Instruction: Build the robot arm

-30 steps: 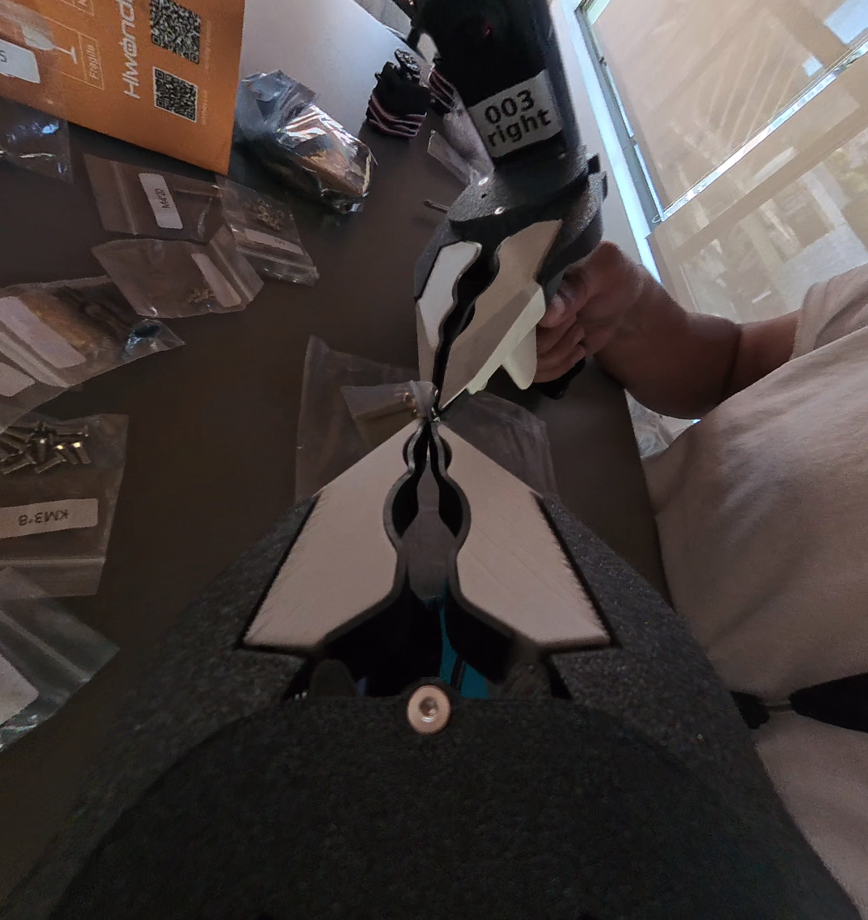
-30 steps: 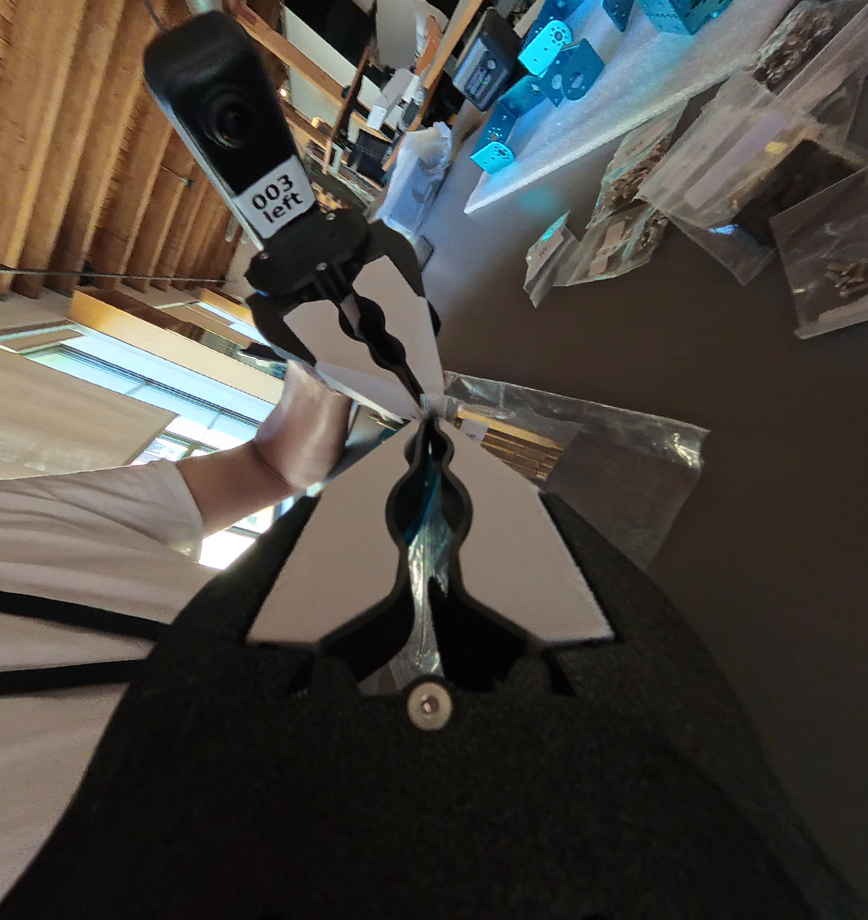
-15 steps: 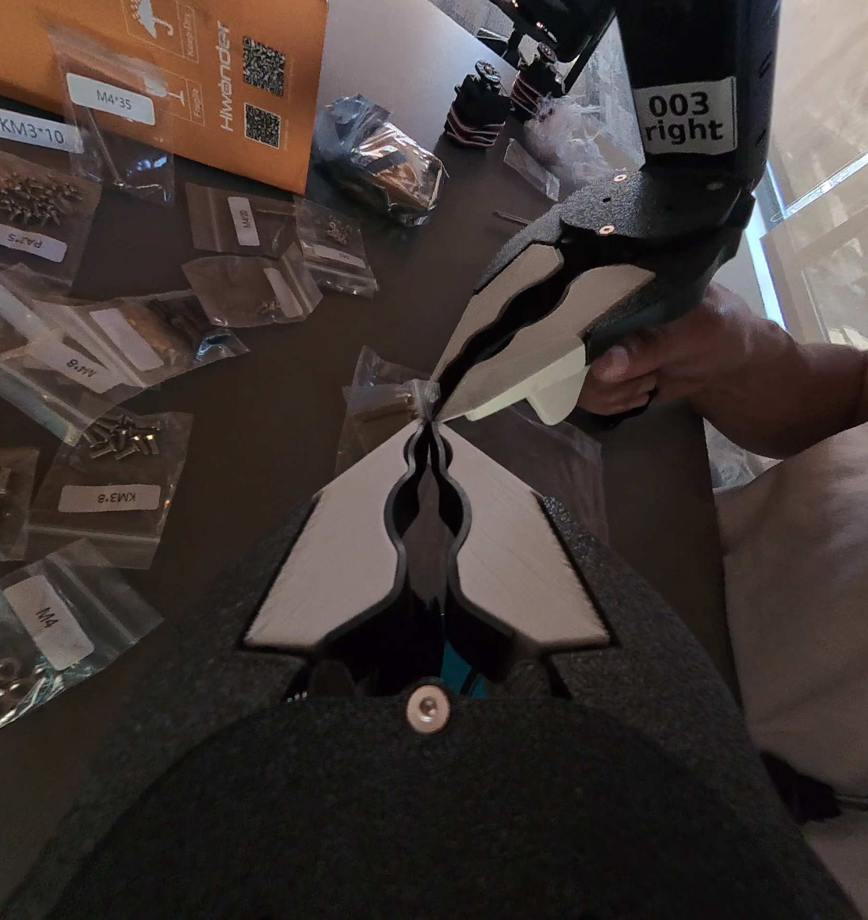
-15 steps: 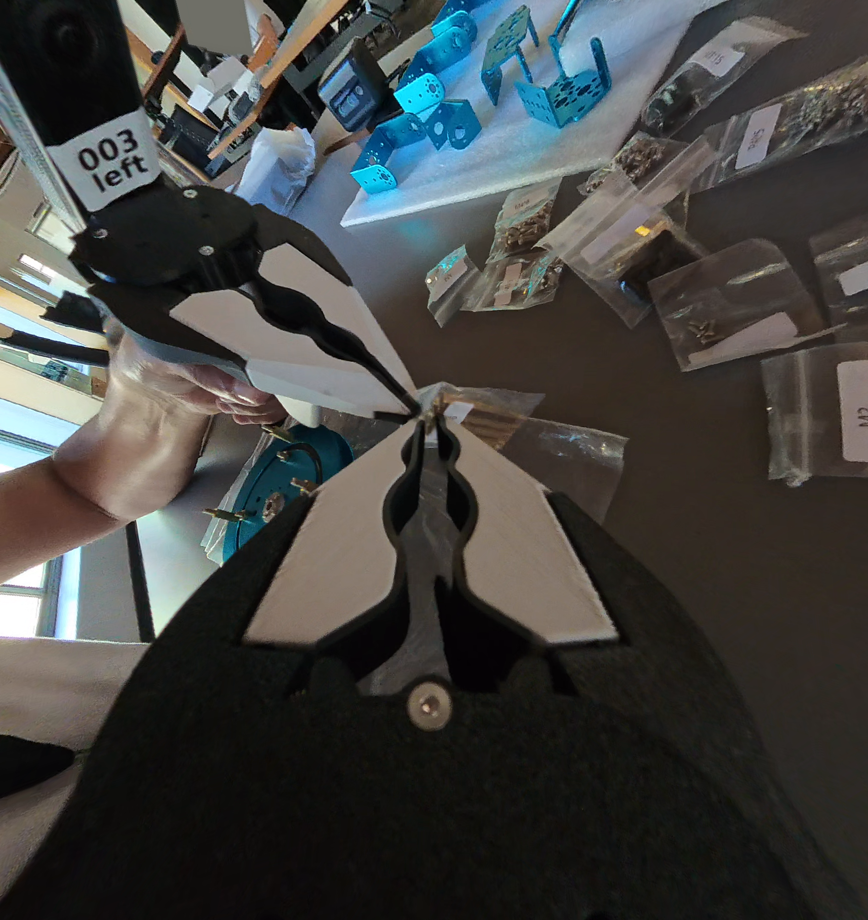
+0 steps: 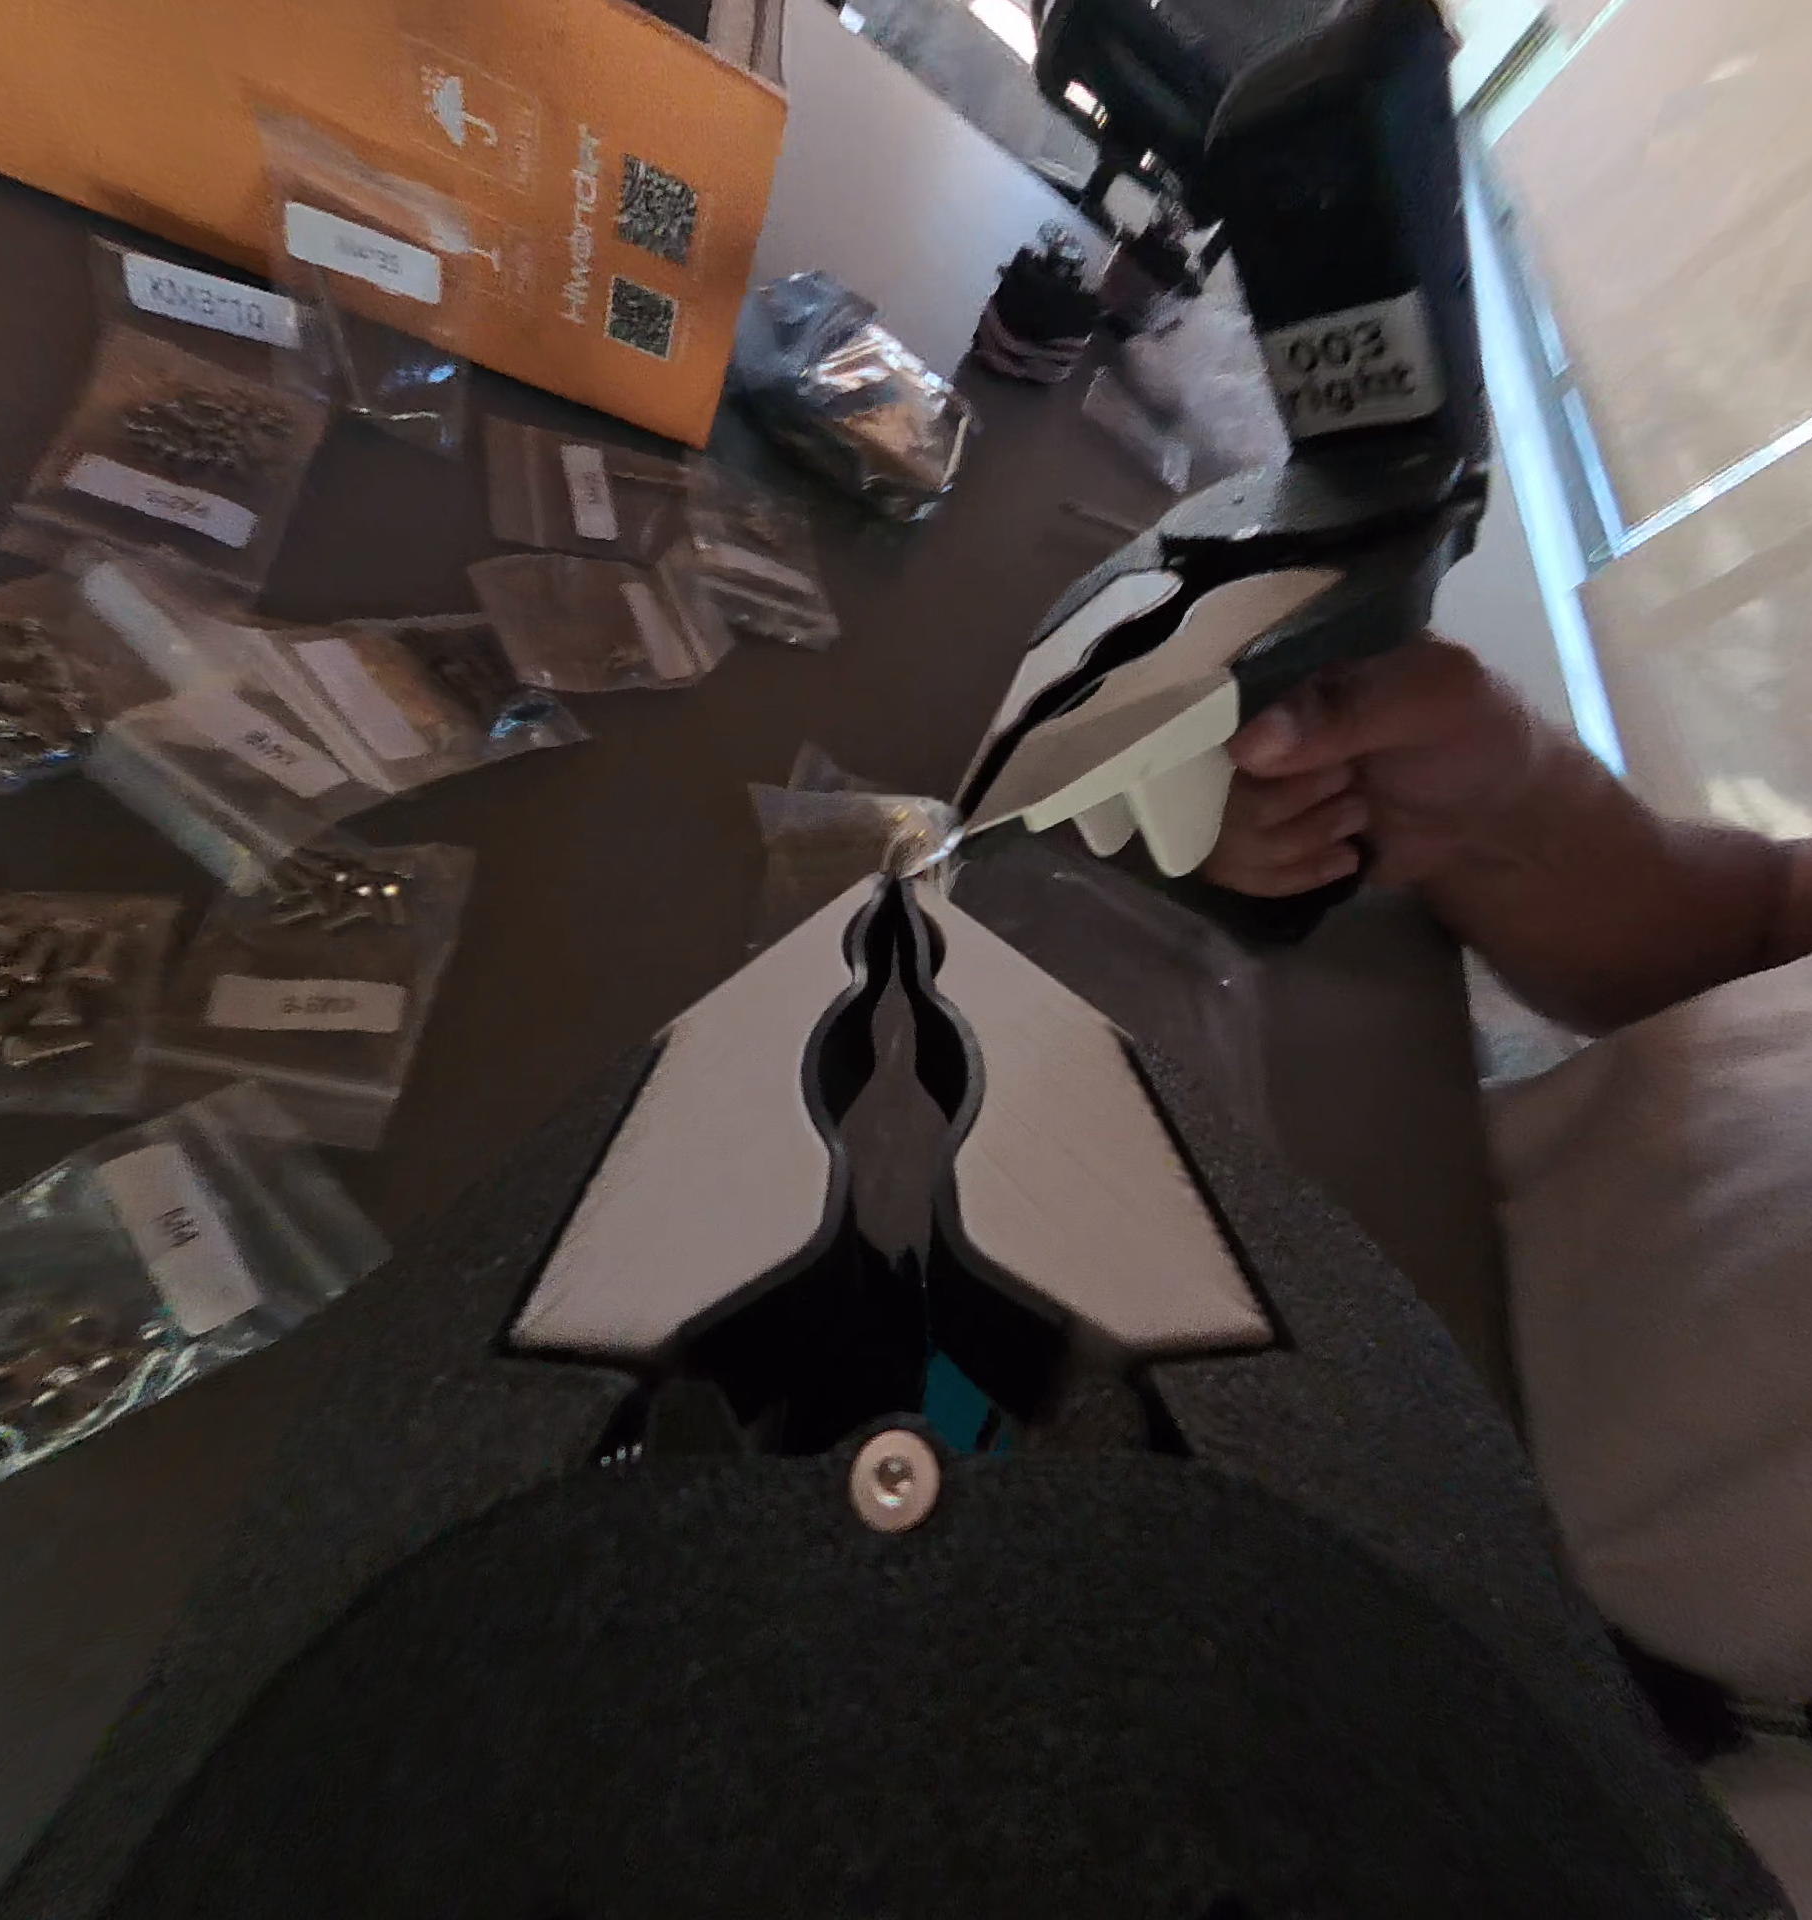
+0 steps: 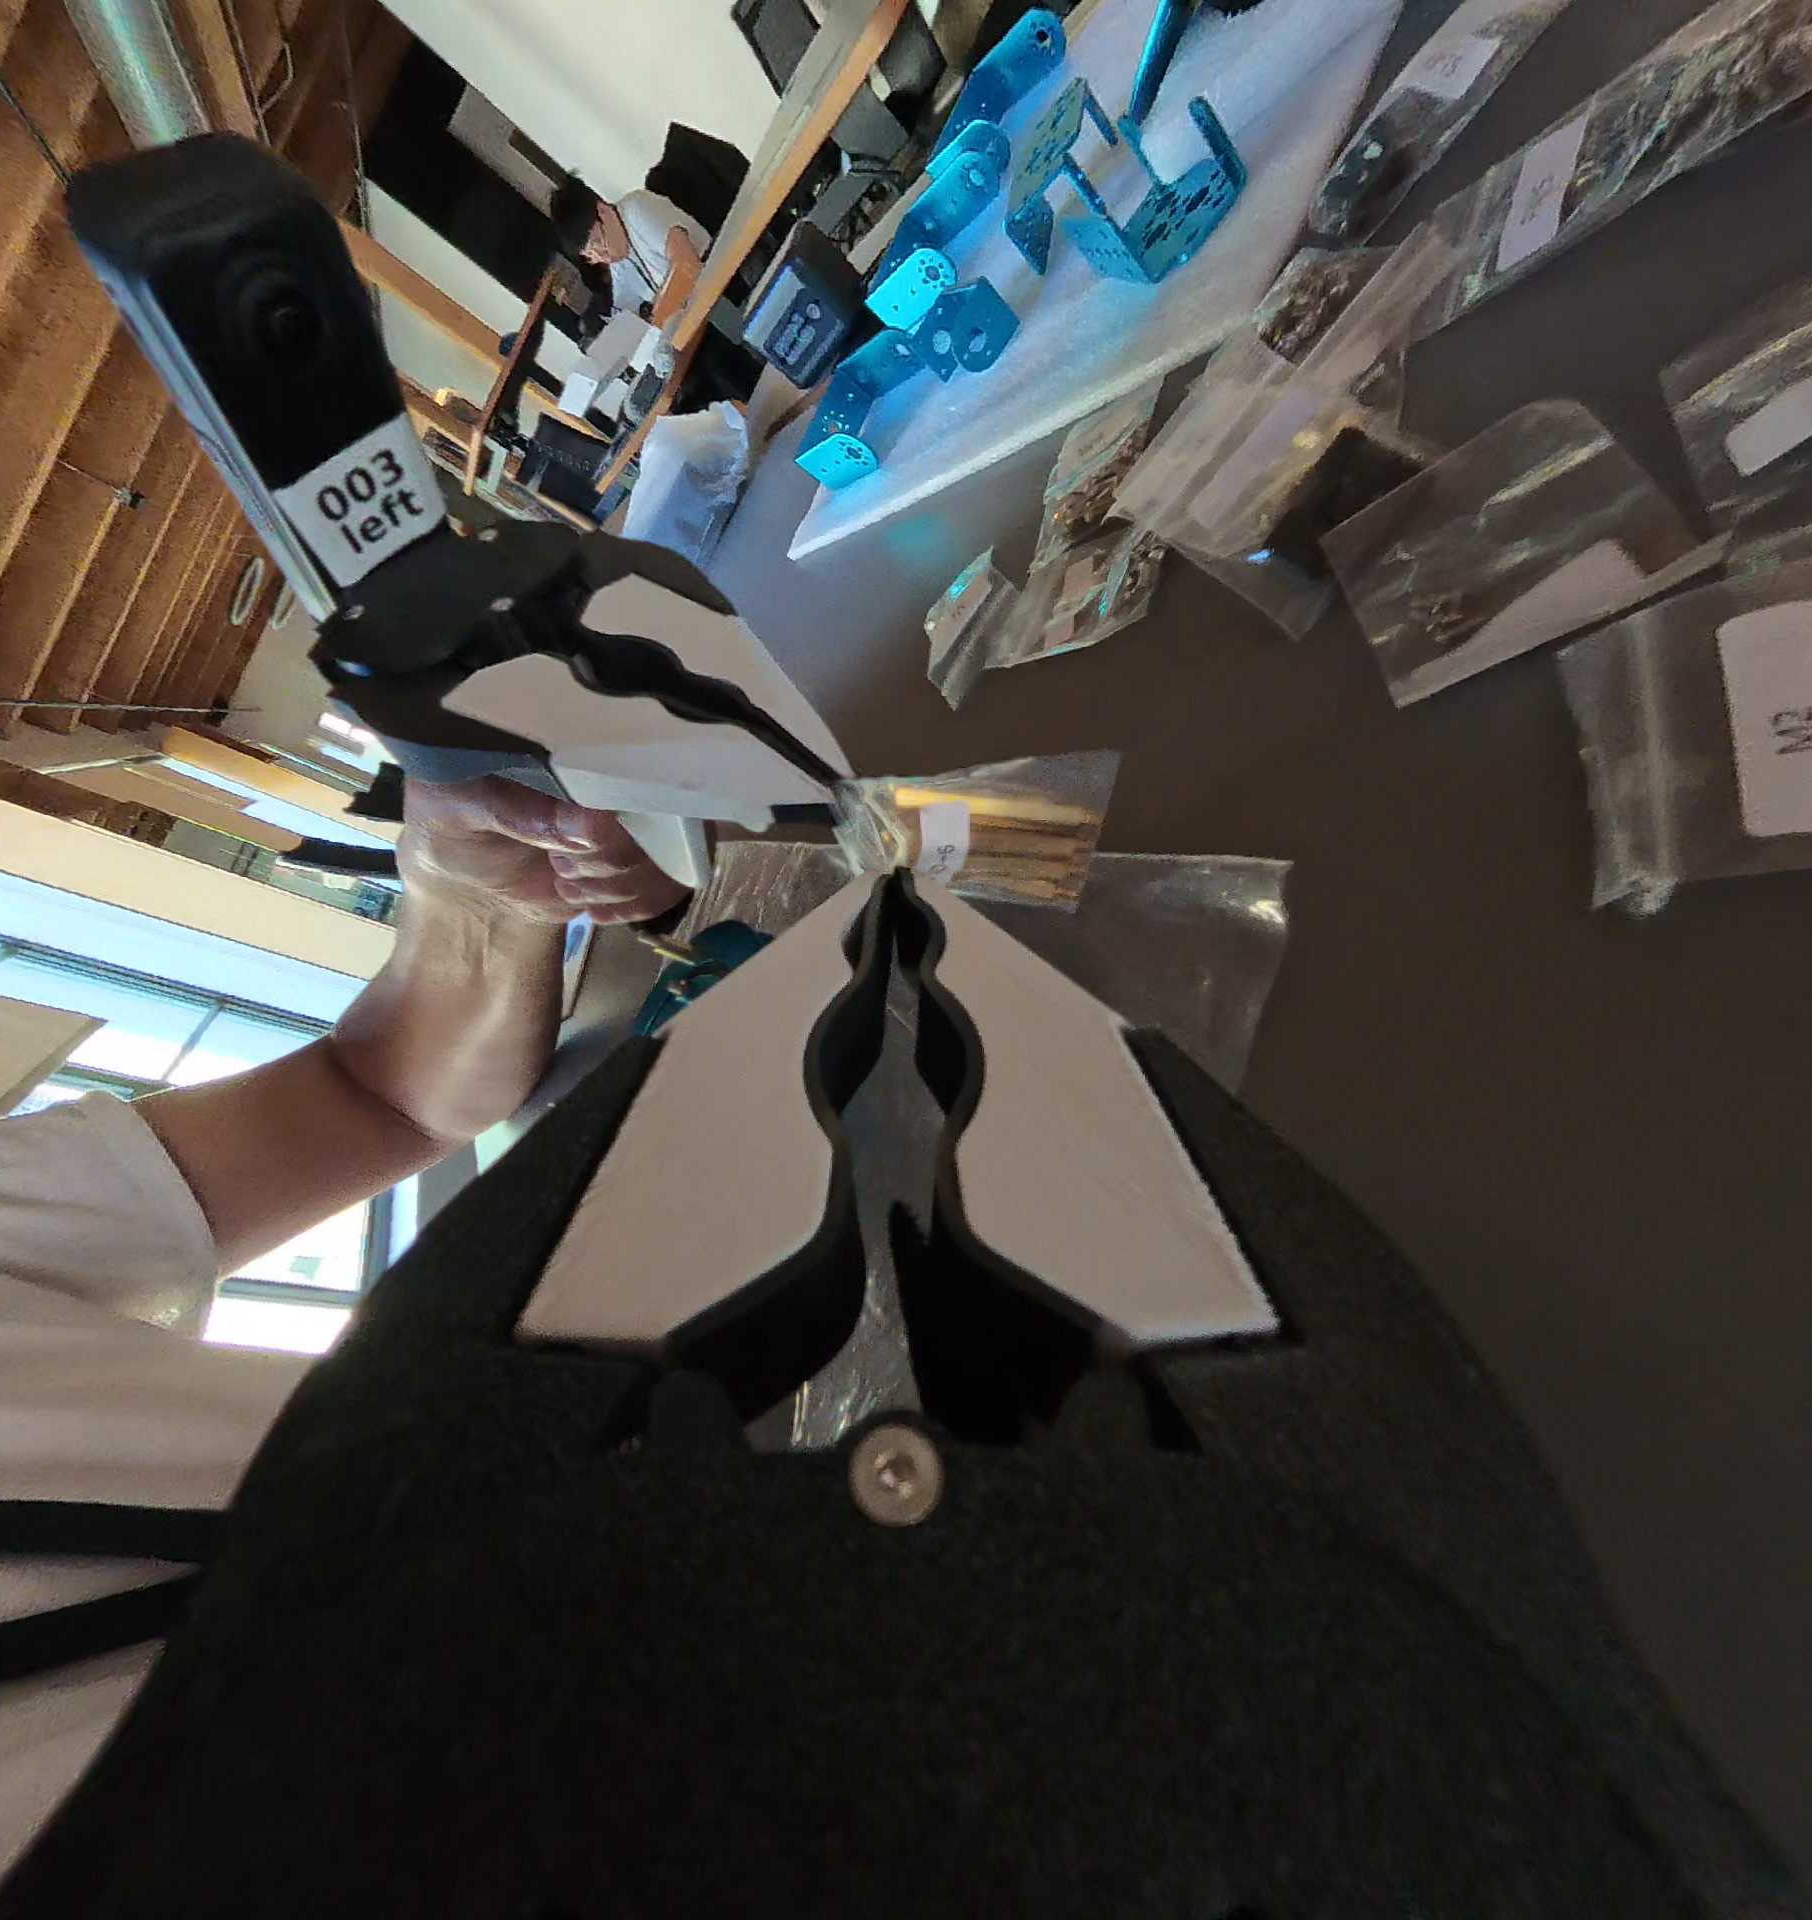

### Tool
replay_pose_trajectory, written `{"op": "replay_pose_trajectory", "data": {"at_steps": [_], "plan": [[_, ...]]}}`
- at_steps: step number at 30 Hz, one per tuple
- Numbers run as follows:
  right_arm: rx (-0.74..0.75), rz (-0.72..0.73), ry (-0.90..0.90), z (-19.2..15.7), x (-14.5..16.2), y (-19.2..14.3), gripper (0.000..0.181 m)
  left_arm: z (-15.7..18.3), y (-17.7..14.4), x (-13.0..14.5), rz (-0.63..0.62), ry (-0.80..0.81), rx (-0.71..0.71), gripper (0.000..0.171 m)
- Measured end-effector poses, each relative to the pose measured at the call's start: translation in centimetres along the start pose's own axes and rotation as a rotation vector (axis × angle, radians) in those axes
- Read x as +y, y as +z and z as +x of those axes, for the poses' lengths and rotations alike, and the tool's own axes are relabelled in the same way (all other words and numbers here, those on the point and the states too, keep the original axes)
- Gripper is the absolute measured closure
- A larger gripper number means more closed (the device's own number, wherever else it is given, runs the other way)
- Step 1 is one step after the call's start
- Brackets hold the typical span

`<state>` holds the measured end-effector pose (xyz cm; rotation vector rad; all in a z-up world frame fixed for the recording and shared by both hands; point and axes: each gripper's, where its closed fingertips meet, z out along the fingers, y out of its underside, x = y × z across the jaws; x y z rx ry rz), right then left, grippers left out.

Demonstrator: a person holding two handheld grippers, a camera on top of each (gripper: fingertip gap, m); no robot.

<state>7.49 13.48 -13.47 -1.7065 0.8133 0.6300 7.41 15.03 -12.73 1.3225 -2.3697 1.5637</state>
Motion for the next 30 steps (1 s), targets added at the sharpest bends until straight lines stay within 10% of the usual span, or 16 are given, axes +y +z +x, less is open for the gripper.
{"op": "replay_pose_trajectory", "data": {"at_steps": [9,15,26,30], "plan": [[0.07,-0.061,-0.462,-2.9,-0.4,-0.3,0.176,1.9,-0.4,-1.0,-0.013,0.113,-0.006,0.171],[0.246,-0.096,-0.966,-1.8,-0.5,0.1,0.108,2.8,-1.3,-2.0,0.035,-0.023,0.117,0.171],[0.212,-0.115,-1.083,-2.6,0.0,1.0,0.176,2.6,-2.0,-1.2,0.013,-0.106,0.21,0.171],[0.24,-0.142,-1.064,-1.9,0.4,1.0,0.158,2.8,-1.9,-1.0,0.011,-0.118,0.256,0.171]]}}
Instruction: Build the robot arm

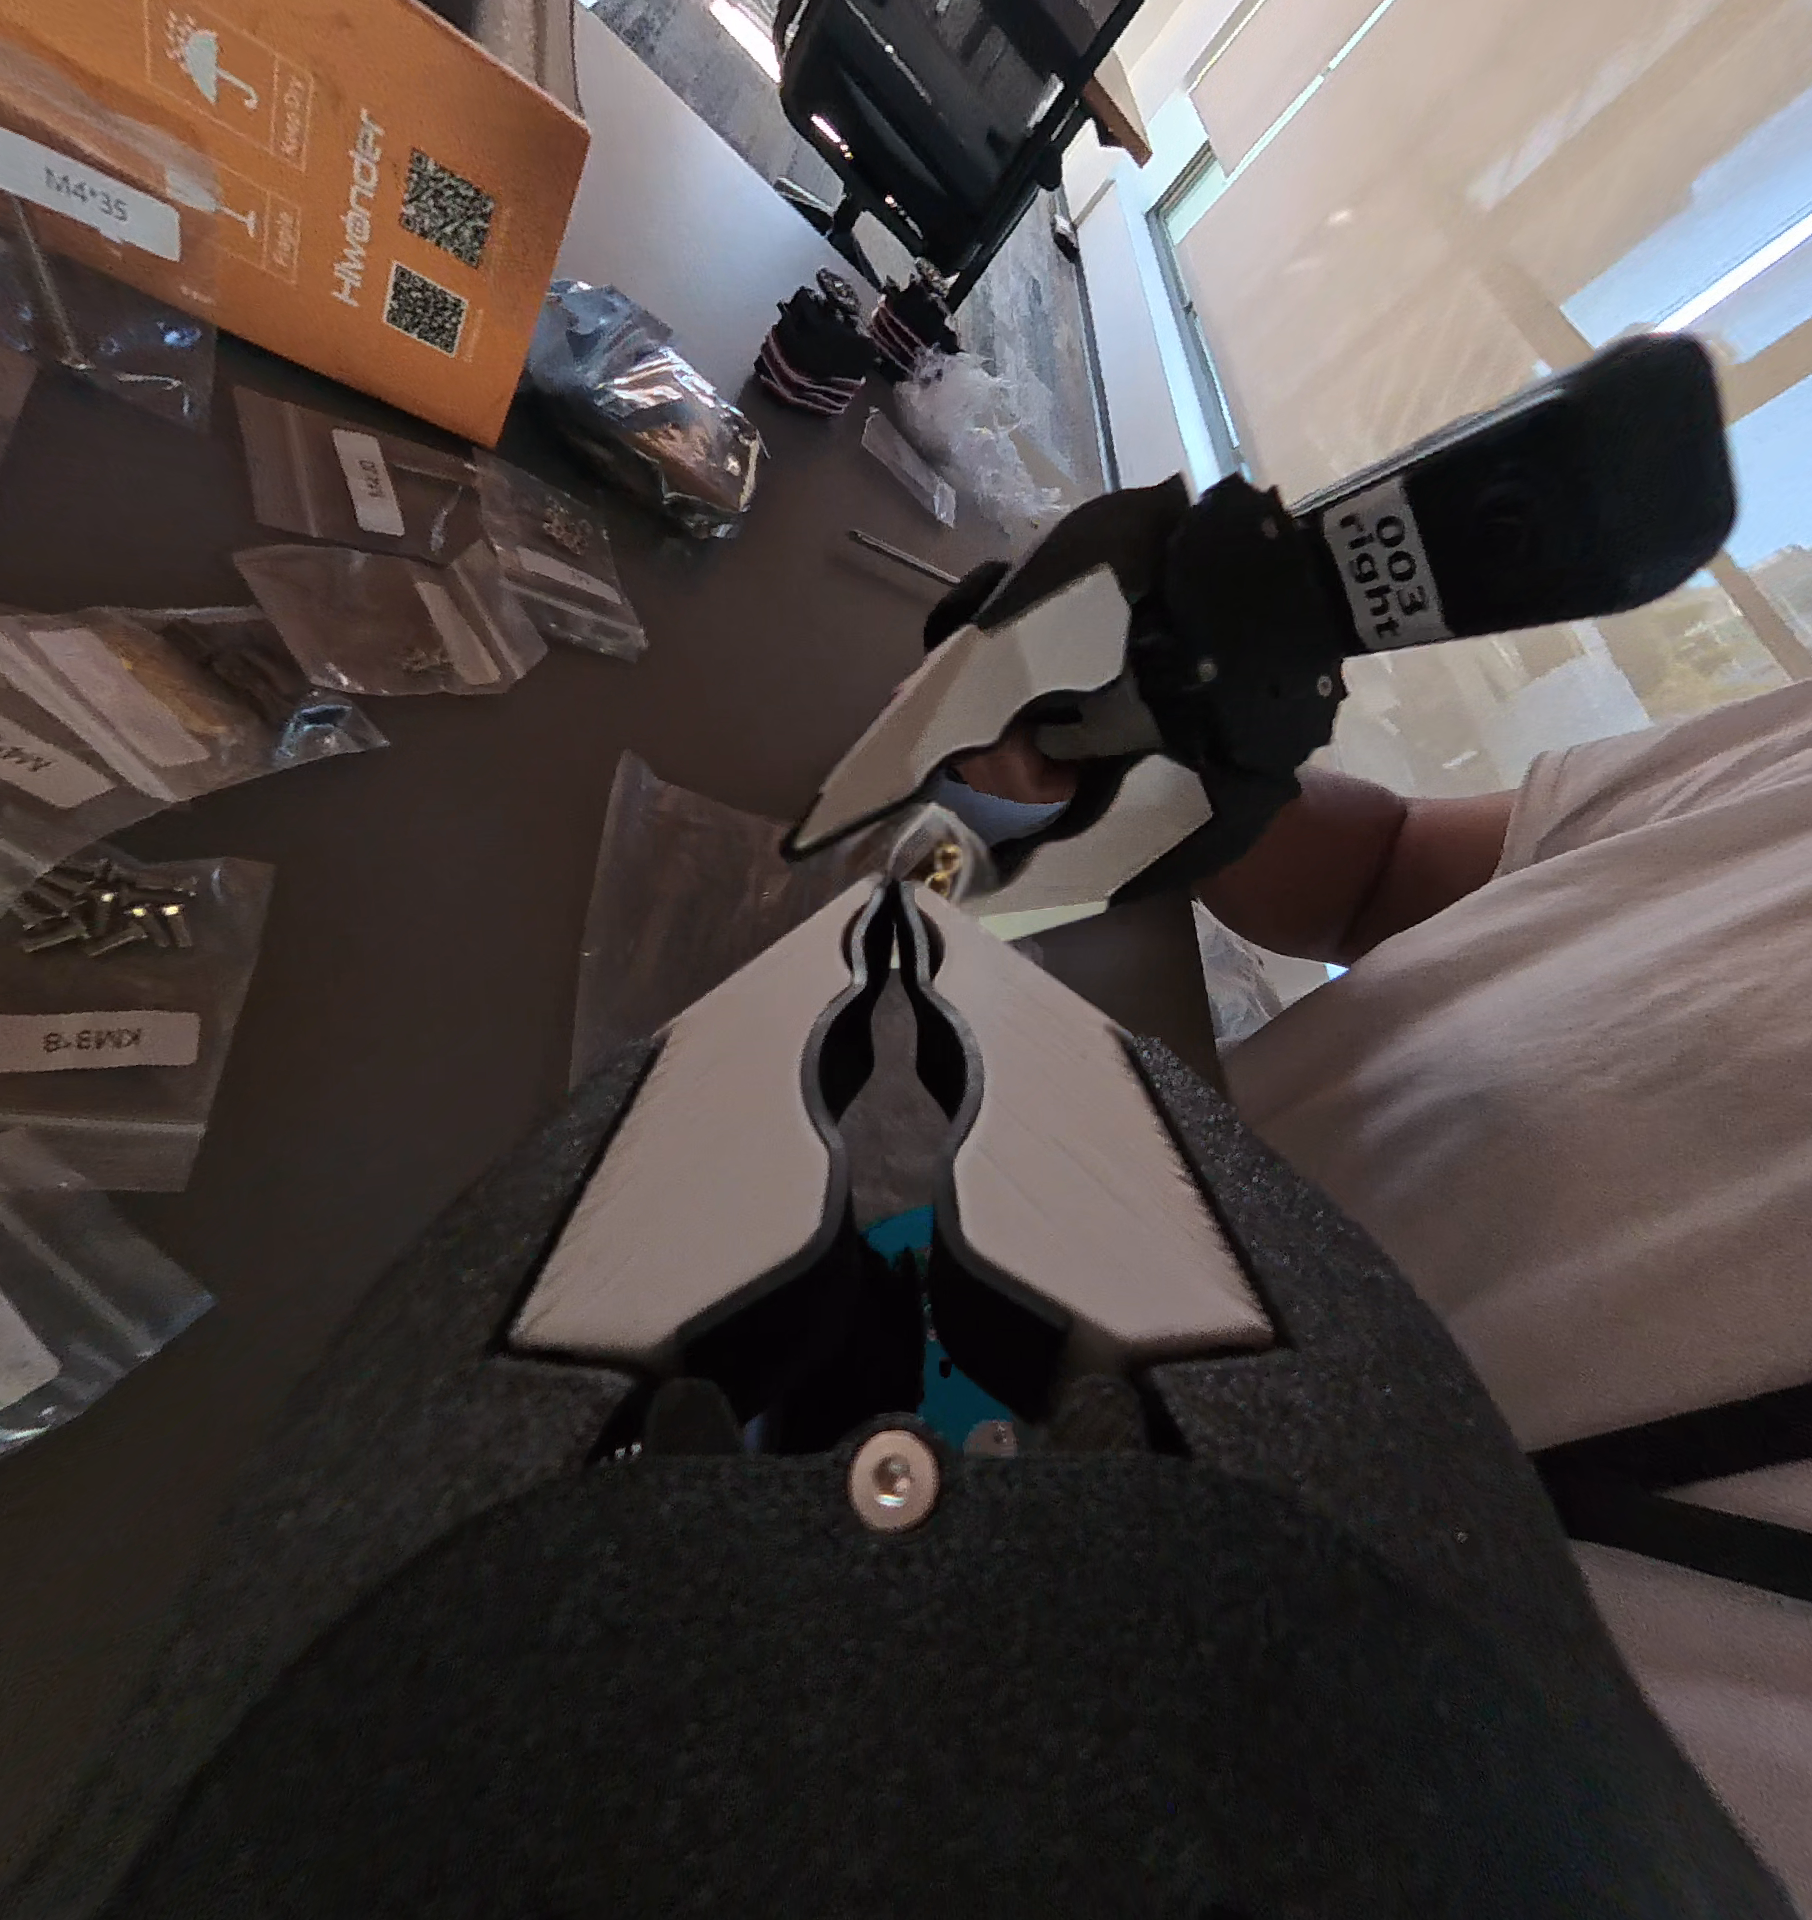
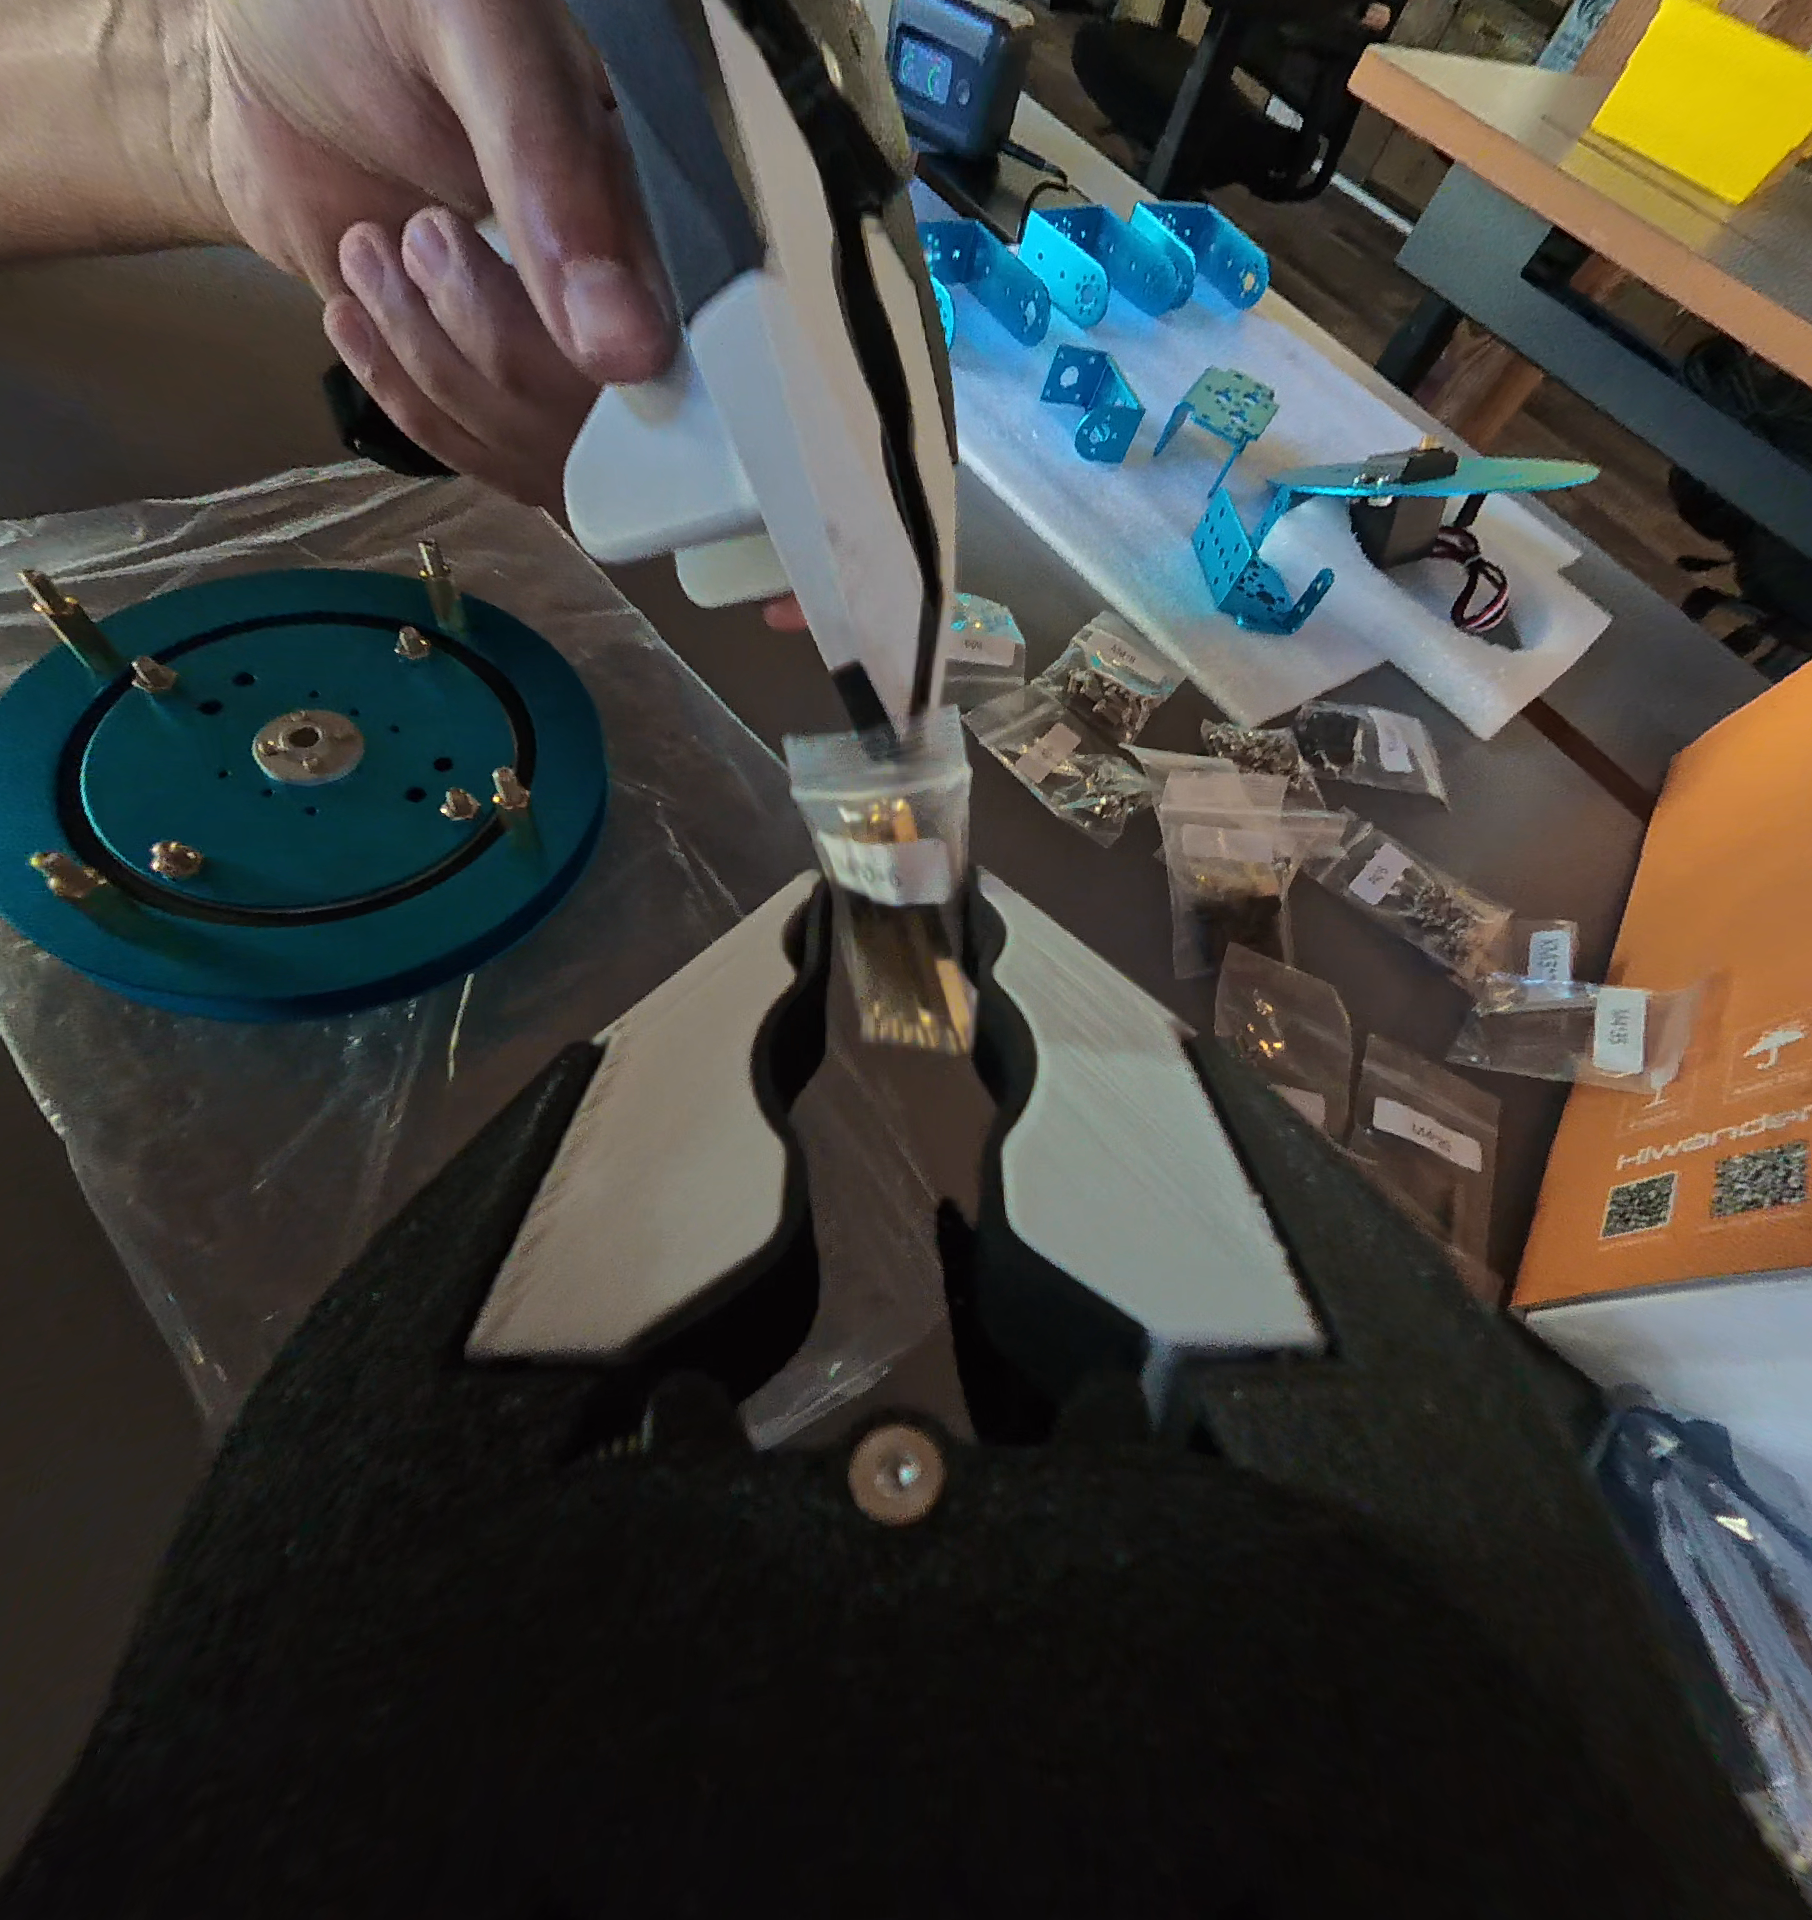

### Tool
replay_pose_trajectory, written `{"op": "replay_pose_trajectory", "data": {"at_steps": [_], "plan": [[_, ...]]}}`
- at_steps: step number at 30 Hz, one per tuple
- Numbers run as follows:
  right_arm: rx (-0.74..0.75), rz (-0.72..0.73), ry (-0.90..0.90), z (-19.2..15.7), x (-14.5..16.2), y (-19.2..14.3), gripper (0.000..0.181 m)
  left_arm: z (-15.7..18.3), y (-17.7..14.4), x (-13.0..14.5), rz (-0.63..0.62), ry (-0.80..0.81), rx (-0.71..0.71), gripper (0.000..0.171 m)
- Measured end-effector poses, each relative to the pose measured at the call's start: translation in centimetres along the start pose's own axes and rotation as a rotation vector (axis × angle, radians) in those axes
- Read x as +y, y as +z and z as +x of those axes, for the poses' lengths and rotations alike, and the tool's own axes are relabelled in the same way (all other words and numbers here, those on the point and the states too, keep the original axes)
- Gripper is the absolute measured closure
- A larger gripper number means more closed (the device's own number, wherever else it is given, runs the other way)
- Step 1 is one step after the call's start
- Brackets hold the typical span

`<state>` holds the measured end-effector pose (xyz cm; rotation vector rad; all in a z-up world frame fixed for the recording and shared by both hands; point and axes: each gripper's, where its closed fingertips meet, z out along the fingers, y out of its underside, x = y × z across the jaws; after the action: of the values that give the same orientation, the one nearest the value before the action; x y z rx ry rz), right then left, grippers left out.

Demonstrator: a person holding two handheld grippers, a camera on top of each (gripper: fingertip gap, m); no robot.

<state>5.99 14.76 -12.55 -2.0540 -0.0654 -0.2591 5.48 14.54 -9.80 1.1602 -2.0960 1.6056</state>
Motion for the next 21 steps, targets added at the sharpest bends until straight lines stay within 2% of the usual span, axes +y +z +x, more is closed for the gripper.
{"op": "replay_pose_trajectory", "data": {"at_steps": [8,11,13,15,17,21], "plan": [[-0.156,0.08,0.187,-0.1,-0.3,-1.3,0.149,2.6,-0.7,-0.9,0.007,0.1,0.048,0.171],[-0.304,0.143,0.35,-0.5,-1.0,-1.8,0.145,3.9,-1.5,-1.8,0.051,0.088,0.122,0.171],[-0.463,0.237,0.48,-1.2,-2.5,-2.8,0.145,5.1,-2.4,-2.6,0.1,0.084,0.207,0.171],[-0.564,0.381,0.543,-1.2,-4.8,-4.6,0.154,5.5,-3.2,-3.0,0.128,0.067,0.253,0.171],[-0.579,0.466,0.558,-0.6,-6.1,-5.8,0.161,5.2,-3.6,-3.1,0.142,0.054,0.266,0.171],[-0.595,0.441,0.544,-1.3,-6.2,-5.7,0.169,4.5,-3.6,-3.1,0.16,0.009,0.284,0.171]]}}
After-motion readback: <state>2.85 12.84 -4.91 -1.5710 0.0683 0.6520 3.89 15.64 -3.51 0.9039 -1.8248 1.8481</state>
